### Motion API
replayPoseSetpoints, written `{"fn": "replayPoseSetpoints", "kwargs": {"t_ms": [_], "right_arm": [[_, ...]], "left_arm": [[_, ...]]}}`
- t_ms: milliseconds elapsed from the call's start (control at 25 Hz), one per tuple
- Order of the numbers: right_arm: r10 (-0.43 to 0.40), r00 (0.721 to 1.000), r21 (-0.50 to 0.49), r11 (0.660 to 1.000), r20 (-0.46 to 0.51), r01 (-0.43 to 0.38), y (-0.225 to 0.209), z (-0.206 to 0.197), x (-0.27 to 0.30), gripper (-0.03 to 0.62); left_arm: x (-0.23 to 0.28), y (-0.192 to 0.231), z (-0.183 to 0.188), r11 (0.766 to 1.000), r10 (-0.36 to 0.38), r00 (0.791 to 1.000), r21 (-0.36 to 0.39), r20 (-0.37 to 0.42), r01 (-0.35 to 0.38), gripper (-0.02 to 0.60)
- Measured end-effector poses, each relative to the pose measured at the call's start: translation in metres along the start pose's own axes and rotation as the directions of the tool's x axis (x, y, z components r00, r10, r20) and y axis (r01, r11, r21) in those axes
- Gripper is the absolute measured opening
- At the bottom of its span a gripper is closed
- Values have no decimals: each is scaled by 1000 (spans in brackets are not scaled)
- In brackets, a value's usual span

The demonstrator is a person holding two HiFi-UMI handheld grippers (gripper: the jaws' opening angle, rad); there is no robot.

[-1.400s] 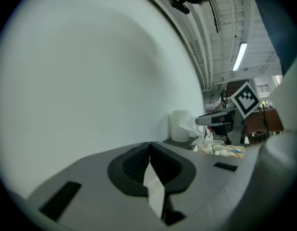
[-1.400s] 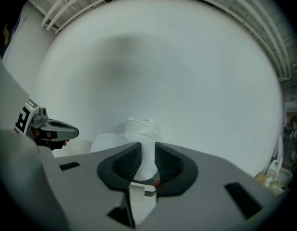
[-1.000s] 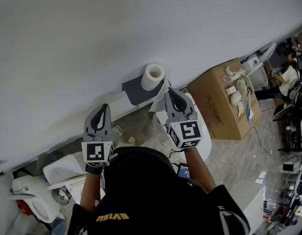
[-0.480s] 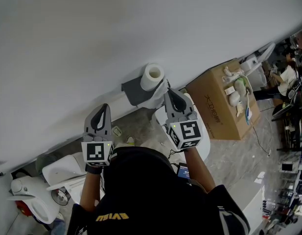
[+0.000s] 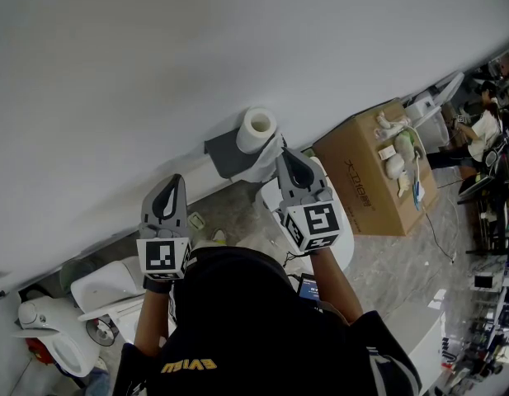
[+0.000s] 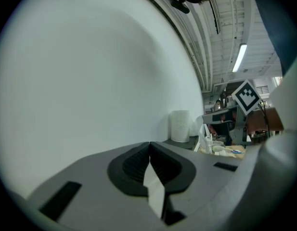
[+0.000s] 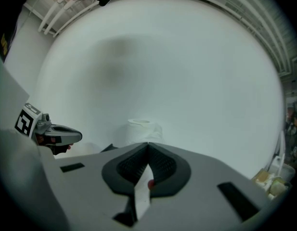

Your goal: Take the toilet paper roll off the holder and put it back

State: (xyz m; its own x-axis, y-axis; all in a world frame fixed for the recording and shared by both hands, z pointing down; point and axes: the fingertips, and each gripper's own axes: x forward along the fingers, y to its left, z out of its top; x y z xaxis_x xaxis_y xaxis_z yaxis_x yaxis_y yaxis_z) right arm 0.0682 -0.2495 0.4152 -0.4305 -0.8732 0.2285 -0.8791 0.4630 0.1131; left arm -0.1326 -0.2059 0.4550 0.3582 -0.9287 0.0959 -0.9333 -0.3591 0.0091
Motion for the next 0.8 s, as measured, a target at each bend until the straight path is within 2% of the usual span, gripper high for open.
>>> {"fn": "replayPoseSetpoints", "kwargs": {"t_ms": [800], "right_arm": [[13, 1000, -4, 1000, -6, -13, 0, 1, -4, -7]], "left_arm": [[4, -6, -1, 1000, -18, 1000, 5, 1, 18, 12]]}}
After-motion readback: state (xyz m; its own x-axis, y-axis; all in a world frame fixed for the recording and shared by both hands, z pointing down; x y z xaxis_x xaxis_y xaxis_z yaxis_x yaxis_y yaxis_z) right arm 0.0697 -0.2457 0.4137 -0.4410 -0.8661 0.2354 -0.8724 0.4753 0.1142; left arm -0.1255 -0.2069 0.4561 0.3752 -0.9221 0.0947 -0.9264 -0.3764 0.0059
